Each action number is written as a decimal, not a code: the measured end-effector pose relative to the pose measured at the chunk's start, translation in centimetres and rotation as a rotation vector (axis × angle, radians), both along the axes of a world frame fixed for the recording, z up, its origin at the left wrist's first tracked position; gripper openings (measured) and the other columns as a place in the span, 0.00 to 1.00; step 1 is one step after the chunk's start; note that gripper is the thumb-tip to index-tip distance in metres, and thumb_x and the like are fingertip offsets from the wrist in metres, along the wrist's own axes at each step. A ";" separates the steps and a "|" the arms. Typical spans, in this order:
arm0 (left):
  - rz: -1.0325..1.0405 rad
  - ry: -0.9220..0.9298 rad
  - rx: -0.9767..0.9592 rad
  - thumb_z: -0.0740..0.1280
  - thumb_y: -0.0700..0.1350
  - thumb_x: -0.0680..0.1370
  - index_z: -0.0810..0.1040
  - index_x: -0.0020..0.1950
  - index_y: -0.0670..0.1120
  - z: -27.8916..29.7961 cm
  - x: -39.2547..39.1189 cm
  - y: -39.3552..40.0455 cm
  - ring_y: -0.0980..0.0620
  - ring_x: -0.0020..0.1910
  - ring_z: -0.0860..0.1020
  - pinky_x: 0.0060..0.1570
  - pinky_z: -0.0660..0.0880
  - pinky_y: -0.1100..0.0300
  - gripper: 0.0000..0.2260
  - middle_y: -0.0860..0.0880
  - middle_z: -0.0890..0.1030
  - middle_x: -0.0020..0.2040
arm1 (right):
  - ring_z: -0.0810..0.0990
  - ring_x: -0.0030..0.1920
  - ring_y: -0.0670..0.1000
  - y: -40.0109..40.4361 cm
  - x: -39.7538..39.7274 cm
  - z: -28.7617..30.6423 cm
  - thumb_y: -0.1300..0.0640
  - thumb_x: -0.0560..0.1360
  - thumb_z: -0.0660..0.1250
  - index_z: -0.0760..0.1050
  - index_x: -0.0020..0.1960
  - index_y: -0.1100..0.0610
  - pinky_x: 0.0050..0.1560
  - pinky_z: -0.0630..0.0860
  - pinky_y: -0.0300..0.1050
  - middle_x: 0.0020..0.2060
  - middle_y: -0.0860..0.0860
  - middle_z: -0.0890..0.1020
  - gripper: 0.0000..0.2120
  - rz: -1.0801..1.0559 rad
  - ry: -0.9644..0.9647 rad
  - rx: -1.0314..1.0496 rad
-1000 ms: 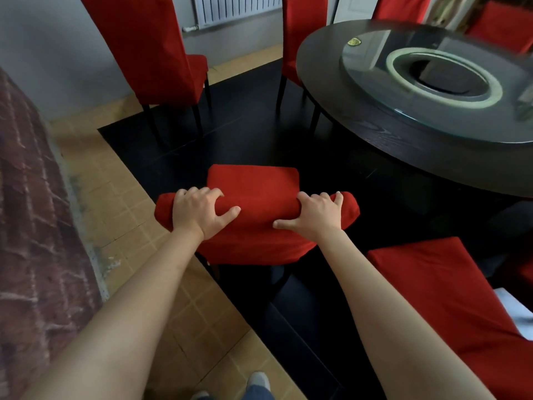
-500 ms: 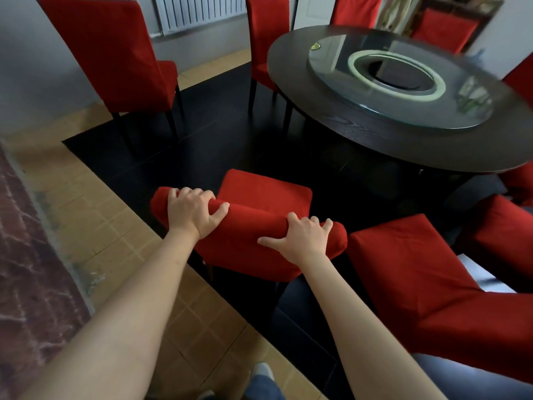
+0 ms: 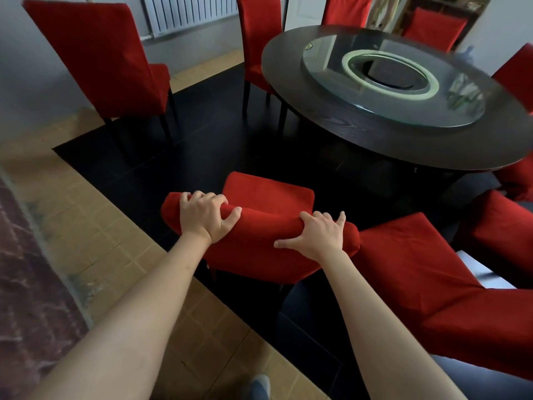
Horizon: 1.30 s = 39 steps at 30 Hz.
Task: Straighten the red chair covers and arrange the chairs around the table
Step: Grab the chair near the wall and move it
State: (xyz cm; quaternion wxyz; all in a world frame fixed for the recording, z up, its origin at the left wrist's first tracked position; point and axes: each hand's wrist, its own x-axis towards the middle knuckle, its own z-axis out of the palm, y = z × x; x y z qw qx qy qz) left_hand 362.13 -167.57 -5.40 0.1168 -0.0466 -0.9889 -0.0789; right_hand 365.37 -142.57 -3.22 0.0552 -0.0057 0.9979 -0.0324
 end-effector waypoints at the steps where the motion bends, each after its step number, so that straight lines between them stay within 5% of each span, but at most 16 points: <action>1: -0.001 -0.001 -0.001 0.49 0.67 0.72 0.82 0.44 0.49 0.0 -0.4 0.3 0.44 0.47 0.78 0.58 0.64 0.45 0.29 0.49 0.83 0.41 | 0.74 0.59 0.54 0.3 -0.5 0.1 0.15 0.50 0.47 0.74 0.59 0.49 0.71 0.45 0.68 0.50 0.50 0.78 0.53 -0.001 -0.002 0.004; 8: -0.026 -0.035 -0.028 0.45 0.68 0.72 0.82 0.47 0.50 0.4 -4.2 2.7 0.45 0.48 0.78 0.56 0.64 0.46 0.32 0.50 0.83 0.43 | 0.74 0.60 0.55 2.8 -4.6 0.3 0.14 0.49 0.46 0.73 0.61 0.49 0.72 0.45 0.67 0.52 0.49 0.79 0.55 -0.009 -0.034 0.016; 19: -0.046 -0.065 -0.041 0.43 0.69 0.71 0.81 0.49 0.52 0.7 -10.7 2.5 0.47 0.49 0.77 0.54 0.63 0.49 0.33 0.52 0.82 0.45 | 0.80 0.49 0.51 2.5 -10.3 0.3 0.15 0.50 0.48 0.74 0.56 0.50 0.73 0.48 0.63 0.37 0.45 0.79 0.52 -0.048 -0.028 0.004; 28: -0.120 -0.027 0.030 0.46 0.68 0.72 0.82 0.48 0.51 0.3 -10.8 1.8 0.47 0.47 0.78 0.55 0.65 0.48 0.31 0.51 0.83 0.44 | 0.78 0.41 0.49 1.5 -9.3 0.4 0.16 0.53 0.53 0.72 0.44 0.49 0.62 0.63 0.53 0.32 0.44 0.78 0.40 -0.112 0.008 -0.031; 39: -0.298 -0.012 0.033 0.48 0.67 0.72 0.82 0.46 0.51 0.1 -10.7 -1.2 0.47 0.46 0.78 0.54 0.64 0.48 0.29 0.52 0.82 0.40 | 0.75 0.36 0.49 -2.6 -4.8 0.1 0.16 0.53 0.50 0.69 0.41 0.50 0.59 0.66 0.52 0.28 0.44 0.73 0.40 -0.275 0.062 0.033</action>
